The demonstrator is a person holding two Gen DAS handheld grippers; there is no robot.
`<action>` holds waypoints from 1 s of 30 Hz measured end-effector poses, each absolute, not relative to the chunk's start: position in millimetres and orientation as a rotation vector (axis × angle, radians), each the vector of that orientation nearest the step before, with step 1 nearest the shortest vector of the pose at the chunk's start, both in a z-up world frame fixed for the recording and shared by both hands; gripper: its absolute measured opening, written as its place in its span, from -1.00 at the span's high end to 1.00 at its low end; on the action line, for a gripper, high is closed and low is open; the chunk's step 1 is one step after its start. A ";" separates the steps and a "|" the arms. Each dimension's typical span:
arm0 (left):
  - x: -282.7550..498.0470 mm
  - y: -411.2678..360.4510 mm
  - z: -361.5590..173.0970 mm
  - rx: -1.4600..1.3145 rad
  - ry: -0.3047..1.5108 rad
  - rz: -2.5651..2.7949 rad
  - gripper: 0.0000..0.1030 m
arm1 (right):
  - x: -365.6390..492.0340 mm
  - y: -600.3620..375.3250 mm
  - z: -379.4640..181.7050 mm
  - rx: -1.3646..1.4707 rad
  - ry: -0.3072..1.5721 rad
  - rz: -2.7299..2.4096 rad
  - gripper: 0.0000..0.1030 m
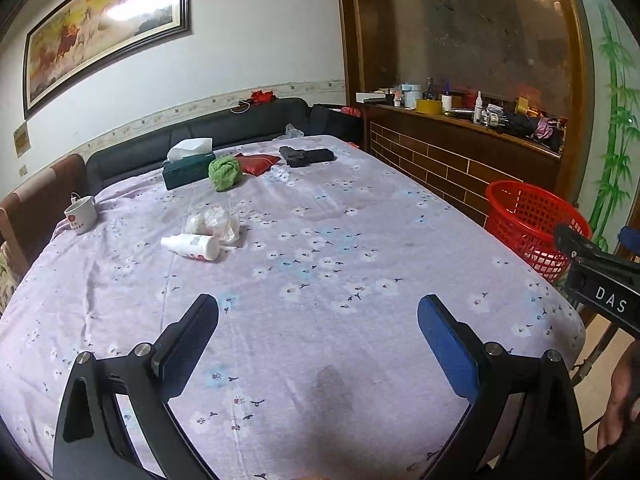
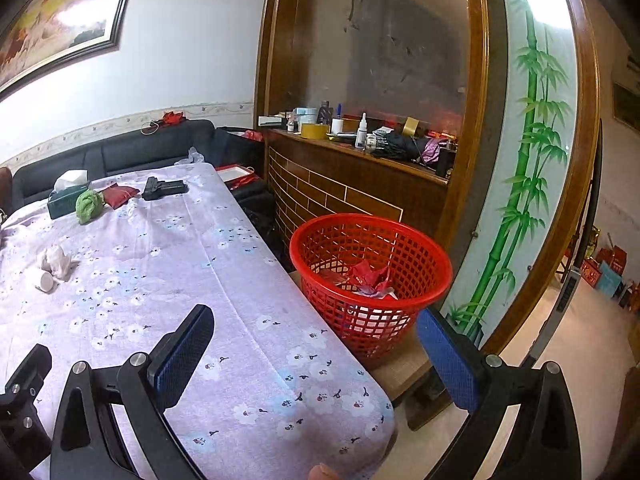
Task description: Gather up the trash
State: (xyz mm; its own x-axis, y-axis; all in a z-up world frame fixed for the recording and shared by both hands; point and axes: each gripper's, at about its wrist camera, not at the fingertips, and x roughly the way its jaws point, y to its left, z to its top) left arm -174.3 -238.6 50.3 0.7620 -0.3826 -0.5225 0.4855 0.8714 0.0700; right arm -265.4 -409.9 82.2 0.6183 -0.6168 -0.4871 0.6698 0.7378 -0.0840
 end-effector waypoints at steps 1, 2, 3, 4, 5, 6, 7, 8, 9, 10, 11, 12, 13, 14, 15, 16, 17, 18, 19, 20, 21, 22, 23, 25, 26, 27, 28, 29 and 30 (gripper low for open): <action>-174.2 -239.4 49.9 0.206 0.524 -0.477 -0.93 | -265.7 -410.7 81.6 0.112 0.519 -0.742 -0.99; -174.3 -240.2 49.4 0.206 0.526 -0.480 -0.93 | -266.1 -411.3 81.3 0.112 0.519 -0.743 -0.99; -174.6 -241.6 48.7 0.209 0.529 -0.483 -0.93 | -266.8 -412.1 80.5 0.114 0.519 -0.745 -0.99; -174.7 -242.3 48.1 0.212 0.530 -0.485 -0.93 | -267.3 -413.0 80.0 0.115 0.519 -0.746 -0.99; -174.9 -243.5 47.7 0.215 0.531 -0.487 -0.93 | -268.0 -413.6 79.6 0.117 0.519 -0.747 -0.99; -175.4 -244.9 47.0 0.220 0.532 -0.487 -0.93 | -268.9 -414.7 79.5 0.120 0.518 -0.748 -0.99; -176.2 -246.0 46.7 0.224 0.531 -0.487 -0.93 | -269.3 -416.1 79.1 0.123 0.519 -0.748 -0.99; -176.7 -247.0 46.3 0.228 0.532 -0.487 -0.93 | -269.8 -417.9 78.8 0.127 0.520 -0.749 -0.99; -176.7 -247.7 45.8 0.230 0.532 -0.488 -0.93 | -270.3 -419.2 78.0 0.132 0.520 -0.750 -0.99; -176.8 -248.2 45.4 0.232 0.532 -0.488 -0.93 | -270.3 -419.6 77.6 0.133 0.522 -0.751 -0.99; -176.8 -248.7 44.9 0.234 0.532 -0.486 -0.93 | -270.4 -420.6 76.8 0.136 0.524 -0.751 -0.99; -176.7 -248.7 44.6 0.234 0.534 -0.487 -0.93 | -270.2 -420.9 76.3 0.137 0.526 -0.751 -0.99; -176.5 -249.1 44.5 0.234 0.536 -0.489 -0.93 | -270.0 -420.6 75.9 0.138 0.527 -0.750 -0.99; -176.2 -249.2 44.2 0.233 0.538 -0.490 -0.93 | -269.9 -420.6 75.1 0.137 0.529 -0.750 -0.99; -176.1 -249.1 43.9 0.233 0.538 -0.488 -0.93 | -269.7 -420.7 74.4 0.136 0.531 -0.749 -0.99; -176.3 -248.8 43.9 0.233 0.537 -0.488 -0.93 | -269.6 -420.9 74.2 0.135 0.532 -0.749 -0.99; -176.0 -248.9 44.0 0.234 0.538 -0.487 -0.93 | -269.8 -420.8 74.2 0.135 0.531 -0.749 -0.99; -175.7 -248.8 43.7 0.234 0.539 -0.488 -0.93 | -269.8 -420.8 74.0 0.135 0.532 -0.749 -0.99; -175.3 -248.5 43.4 0.233 0.541 -0.489 -0.93 | -269.4 -420.9 73.9 0.135 0.533 -0.749 -0.99; -175.2 -248.1 43.1 0.231 0.542 -0.489 -0.93 | -269.4 -421.0 73.8 0.135 0.533 -0.749 -0.99; -175.0 -247.9 42.9 0.230 0.544 -0.488 -0.93 | -269.3 -421.1 73.8 0.135 0.533 -0.750 -0.99; -175.0 -247.5 42.8 0.230 0.545 -0.488 -0.93 | -269.0 -420.8 73.8 0.134 0.533 -0.749 -0.99; -175.0 -247.3 42.8 0.229 0.545 -0.487 -0.93 | -268.7 -420.6 73.6 0.132 0.535 -0.748 -0.99; -174.8 -246.7 42.7 0.226 0.544 -0.486 -0.93 | -268.7 -420.0 73.4 0.127 0.536 -0.746 -0.99; -174.9 -246.7 42.8 0.226 0.544 -0.486 -0.93 | -268.3 -419.7 73.3 0.125 0.538 -0.745 -0.99; -174.8 -246.6 42.7 0.225 0.544 -0.486 -0.93 | -268.1 -419.2 73.0 0.123 0.539 -0.743 -0.99; -174.9 -246.5 42.9 0.226 0.544 -0.486 -0.93 | -268.1 -418.9 72.8 0.121 0.538 -0.742 -0.99; -174.9 -246.4 43.0 0.226 0.544 -0.486 -0.93 | -267.6 -418.2 73.0 0.120 0.538 -0.742 -0.99; -174.9 -246.2 43.0 0.226 0.544 -0.485 -0.93 | -267.7 -418.1 73.0 0.118 0.538 -0.742 -0.99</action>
